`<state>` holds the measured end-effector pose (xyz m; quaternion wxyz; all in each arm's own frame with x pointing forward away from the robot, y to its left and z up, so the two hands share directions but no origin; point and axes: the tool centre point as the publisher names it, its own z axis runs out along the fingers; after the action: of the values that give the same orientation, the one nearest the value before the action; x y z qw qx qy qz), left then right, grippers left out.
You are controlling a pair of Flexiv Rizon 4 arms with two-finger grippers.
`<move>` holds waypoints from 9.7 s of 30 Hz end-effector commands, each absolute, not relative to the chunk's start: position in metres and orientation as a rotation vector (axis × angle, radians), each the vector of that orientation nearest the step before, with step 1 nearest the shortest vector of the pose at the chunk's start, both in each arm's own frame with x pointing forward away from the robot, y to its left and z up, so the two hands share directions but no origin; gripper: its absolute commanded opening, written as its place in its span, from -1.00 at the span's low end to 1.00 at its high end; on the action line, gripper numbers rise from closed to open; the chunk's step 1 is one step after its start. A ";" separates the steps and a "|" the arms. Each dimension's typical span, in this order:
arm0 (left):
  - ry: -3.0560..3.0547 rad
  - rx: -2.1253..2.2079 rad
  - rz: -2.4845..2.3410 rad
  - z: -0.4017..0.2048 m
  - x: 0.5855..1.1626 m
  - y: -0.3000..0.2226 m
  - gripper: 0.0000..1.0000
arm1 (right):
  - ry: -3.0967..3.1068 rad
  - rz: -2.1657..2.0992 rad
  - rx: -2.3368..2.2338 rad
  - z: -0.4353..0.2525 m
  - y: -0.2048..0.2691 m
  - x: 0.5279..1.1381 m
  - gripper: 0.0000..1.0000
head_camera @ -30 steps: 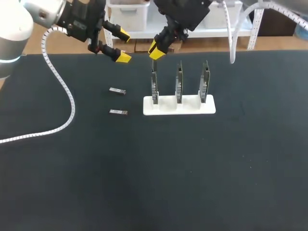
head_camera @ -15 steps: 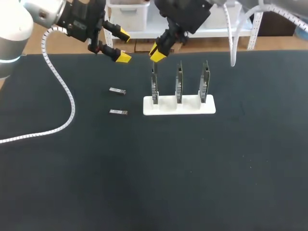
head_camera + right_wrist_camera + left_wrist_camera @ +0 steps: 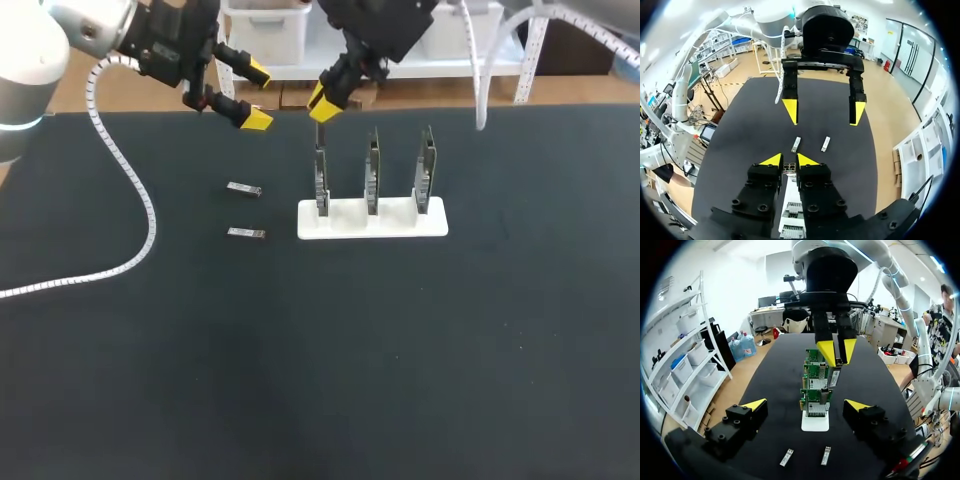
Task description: Pick up the optical module with the left hand, and insert it into the network port with the right hand.
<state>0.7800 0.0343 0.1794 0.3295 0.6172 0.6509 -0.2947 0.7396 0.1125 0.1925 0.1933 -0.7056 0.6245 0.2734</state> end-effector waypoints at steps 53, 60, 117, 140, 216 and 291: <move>1.710 1.619 -0.770 0.181 0.781 0.034 1.00 | 1.721 0.809 -2.017 0.182 0.113 0.754 -1.00; 1.710 1.619 -0.770 0.181 0.781 0.034 1.00 | 1.730 0.843 -2.006 0.174 0.114 0.750 -1.00; 1.710 1.619 -0.770 0.181 0.781 0.034 1.00 | 1.768 0.804 -1.956 0.180 0.111 0.740 -1.00; 1.710 1.619 -0.770 0.181 0.781 0.034 1.00 | 1.764 0.772 -1.982 0.183 0.115 0.746 -1.00; 1.710 1.619 -0.770 0.181 0.781 0.034 1.00 | 1.756 0.777 -1.971 0.186 0.114 0.750 -1.00; 1.710 1.619 -0.770 0.181 0.781 0.034 1.00 | 1.763 0.863 -1.886 0.150 0.112 0.735 -0.91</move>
<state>0.7800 0.0343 0.1793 0.3295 0.6173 0.6508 -0.2947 0.7437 0.1146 0.1497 0.2009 -0.6801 0.6310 0.3147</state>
